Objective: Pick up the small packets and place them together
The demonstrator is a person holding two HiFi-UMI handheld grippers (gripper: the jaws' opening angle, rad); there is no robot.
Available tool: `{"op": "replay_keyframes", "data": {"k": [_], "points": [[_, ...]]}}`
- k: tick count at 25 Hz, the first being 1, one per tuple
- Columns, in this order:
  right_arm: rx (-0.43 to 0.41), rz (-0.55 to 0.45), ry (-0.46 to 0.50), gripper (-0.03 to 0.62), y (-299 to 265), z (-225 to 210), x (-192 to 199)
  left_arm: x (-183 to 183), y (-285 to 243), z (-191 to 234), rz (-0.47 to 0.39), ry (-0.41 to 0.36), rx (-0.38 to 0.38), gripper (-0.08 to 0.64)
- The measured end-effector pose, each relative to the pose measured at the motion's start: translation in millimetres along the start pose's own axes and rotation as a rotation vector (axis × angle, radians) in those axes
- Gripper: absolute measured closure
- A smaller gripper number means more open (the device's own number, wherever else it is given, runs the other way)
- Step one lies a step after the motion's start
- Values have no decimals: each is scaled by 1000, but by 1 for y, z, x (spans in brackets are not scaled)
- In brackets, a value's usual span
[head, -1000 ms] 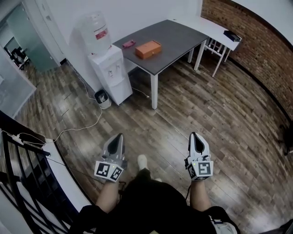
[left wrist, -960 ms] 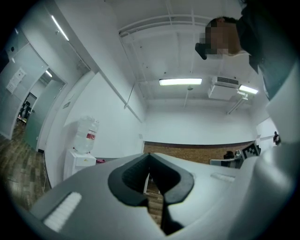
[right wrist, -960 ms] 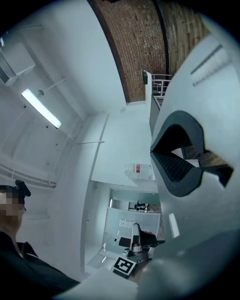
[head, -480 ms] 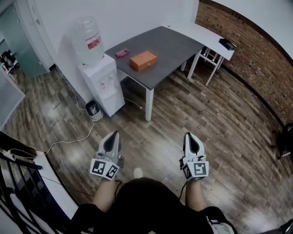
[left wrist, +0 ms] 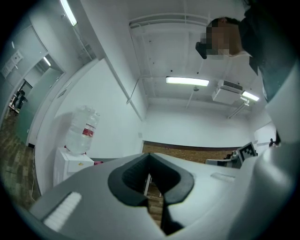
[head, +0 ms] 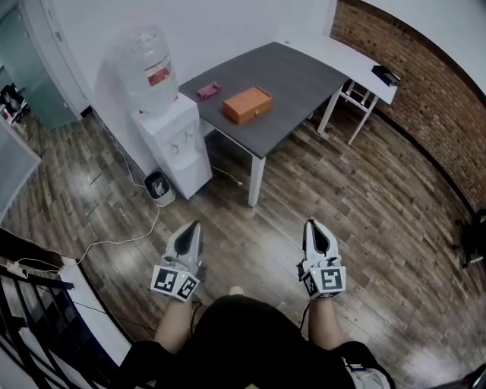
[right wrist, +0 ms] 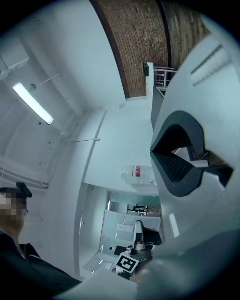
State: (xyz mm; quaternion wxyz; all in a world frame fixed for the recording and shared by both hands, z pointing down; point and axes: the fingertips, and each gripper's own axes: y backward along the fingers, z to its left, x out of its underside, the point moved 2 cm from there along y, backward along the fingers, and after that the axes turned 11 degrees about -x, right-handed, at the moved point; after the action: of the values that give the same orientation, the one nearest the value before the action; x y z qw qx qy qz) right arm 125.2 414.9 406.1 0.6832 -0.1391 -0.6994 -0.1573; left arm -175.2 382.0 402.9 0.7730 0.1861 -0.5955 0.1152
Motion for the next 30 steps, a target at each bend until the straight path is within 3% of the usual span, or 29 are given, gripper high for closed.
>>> {"op": "replay_keyframes", "data": {"k": [4,14,22,30], "points": [[-3,2,-6,591,-18,3,6,0,-8,13,0,-6,4,560],[-125,-39,-19,591,-43,18,12,12,-15,29,19,4,-26,560],[-142,-38,-66,591,-79,-12,23,21,-41,37,29,3,-65,560],[-176,-56,-82,591,-138,-57,17,16,-102,44,19,-14,-73,560]]}}
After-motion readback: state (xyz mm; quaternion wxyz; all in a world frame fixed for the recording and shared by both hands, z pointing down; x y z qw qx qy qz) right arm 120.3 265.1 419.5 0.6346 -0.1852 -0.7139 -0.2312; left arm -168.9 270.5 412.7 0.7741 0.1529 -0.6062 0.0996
